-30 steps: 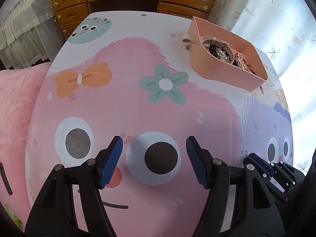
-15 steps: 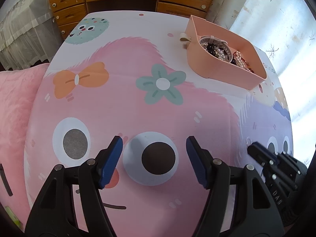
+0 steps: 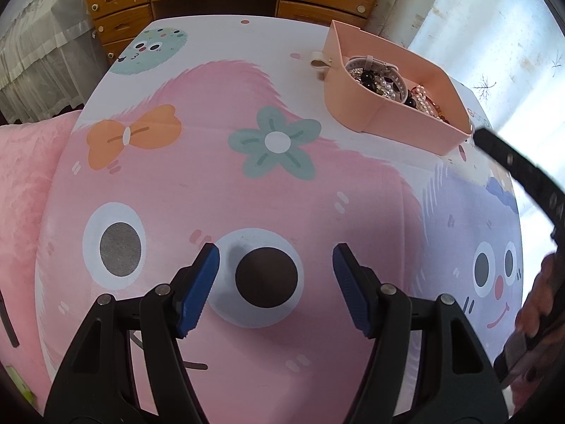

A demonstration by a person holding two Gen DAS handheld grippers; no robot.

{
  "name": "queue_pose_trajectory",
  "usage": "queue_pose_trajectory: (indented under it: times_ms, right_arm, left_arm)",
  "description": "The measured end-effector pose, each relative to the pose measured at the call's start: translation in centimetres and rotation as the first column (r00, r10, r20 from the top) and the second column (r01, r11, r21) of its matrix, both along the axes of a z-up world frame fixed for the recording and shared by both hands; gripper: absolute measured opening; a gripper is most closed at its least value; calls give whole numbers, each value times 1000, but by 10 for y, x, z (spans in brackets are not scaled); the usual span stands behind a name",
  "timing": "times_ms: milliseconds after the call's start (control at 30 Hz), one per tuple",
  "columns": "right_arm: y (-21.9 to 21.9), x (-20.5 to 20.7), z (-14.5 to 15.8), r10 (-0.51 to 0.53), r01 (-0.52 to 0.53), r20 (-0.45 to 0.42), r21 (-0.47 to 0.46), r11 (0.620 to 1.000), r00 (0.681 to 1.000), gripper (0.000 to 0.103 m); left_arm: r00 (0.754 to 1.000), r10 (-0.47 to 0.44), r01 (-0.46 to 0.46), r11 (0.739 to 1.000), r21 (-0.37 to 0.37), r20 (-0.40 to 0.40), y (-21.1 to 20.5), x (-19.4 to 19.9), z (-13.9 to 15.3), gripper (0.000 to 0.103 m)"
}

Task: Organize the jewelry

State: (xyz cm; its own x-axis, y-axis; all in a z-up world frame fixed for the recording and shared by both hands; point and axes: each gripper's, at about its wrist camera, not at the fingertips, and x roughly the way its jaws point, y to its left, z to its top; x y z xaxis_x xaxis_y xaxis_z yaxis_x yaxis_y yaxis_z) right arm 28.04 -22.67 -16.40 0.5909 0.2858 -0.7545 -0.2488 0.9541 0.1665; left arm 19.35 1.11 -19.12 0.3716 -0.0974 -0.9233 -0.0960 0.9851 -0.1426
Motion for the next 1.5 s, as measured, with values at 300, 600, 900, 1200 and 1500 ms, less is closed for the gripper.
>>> queue_pose_trajectory:
  times_ms: [300,600,900,1200,1500]
  right_arm:
    - [-18,49,17,-37,38,19,-43,998,999,8]
    - [-23,23,43,-159,160,15,-70,985,987,78]
    - [-23,-94,48,-256,231,-181,-147,962,950,88]
    - [-3,-239,42,-292,296,-455,-64,953,842,93]
    - [-3,-274,116,-268,254,-383,-87,963,884,102]
  left_arm:
    - [999,47,-47,999,-8,4,0,-5,16,64]
    - [999,7,-4,998,-57,49,2,-21,68,64]
    - [999,38,-36,998,-58,24,33,-86,90,64]
    - [979,118,-124,992,-27,-165,77,-149,86,64]
    - [997,75,-75,997,2,-5,62,-170,159,64]
